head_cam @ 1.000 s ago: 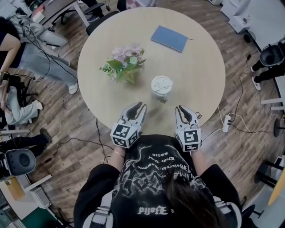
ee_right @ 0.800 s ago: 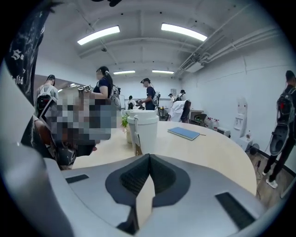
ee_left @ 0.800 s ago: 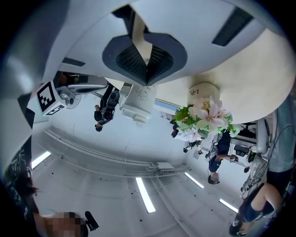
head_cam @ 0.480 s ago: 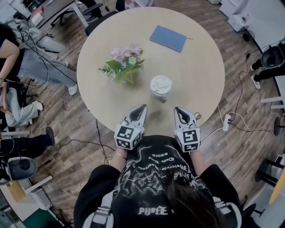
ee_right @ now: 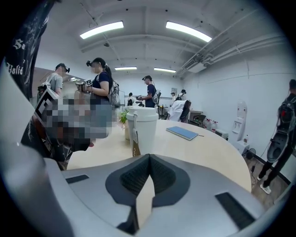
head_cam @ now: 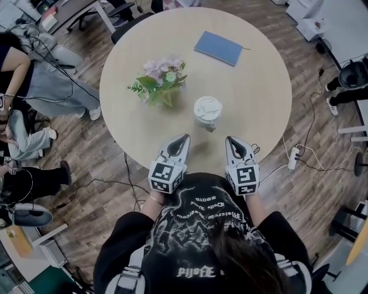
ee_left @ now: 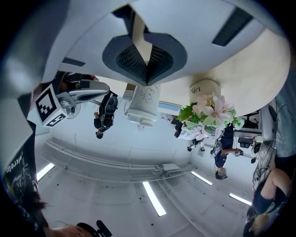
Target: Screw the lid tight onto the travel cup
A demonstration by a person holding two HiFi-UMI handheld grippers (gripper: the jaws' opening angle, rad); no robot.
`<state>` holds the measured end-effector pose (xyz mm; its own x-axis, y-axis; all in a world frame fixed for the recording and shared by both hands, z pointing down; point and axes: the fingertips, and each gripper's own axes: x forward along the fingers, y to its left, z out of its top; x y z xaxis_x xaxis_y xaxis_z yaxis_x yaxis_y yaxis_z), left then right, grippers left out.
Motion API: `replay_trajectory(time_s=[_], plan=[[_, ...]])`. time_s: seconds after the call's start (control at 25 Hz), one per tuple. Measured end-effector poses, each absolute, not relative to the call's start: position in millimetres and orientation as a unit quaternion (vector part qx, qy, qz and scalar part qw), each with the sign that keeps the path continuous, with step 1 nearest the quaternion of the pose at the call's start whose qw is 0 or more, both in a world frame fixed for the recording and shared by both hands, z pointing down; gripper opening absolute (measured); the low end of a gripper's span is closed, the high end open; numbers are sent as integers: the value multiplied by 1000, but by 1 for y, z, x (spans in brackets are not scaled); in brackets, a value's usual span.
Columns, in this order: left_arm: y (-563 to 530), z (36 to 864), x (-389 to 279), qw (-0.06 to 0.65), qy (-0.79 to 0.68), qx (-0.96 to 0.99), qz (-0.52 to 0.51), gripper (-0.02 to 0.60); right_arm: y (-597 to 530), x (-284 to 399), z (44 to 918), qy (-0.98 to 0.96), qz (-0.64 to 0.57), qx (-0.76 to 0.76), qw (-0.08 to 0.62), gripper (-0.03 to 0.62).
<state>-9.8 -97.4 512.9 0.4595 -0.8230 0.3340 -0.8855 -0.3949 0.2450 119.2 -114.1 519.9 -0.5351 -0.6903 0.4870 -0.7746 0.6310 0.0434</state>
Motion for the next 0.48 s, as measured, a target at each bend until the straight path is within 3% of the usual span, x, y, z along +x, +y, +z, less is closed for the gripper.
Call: replay_trajectory(time_s=[0.48], plan=[[-100, 517, -14, 188, -529, 822, 95, 21, -117, 121, 522, -871, 92, 423, 234, 5]])
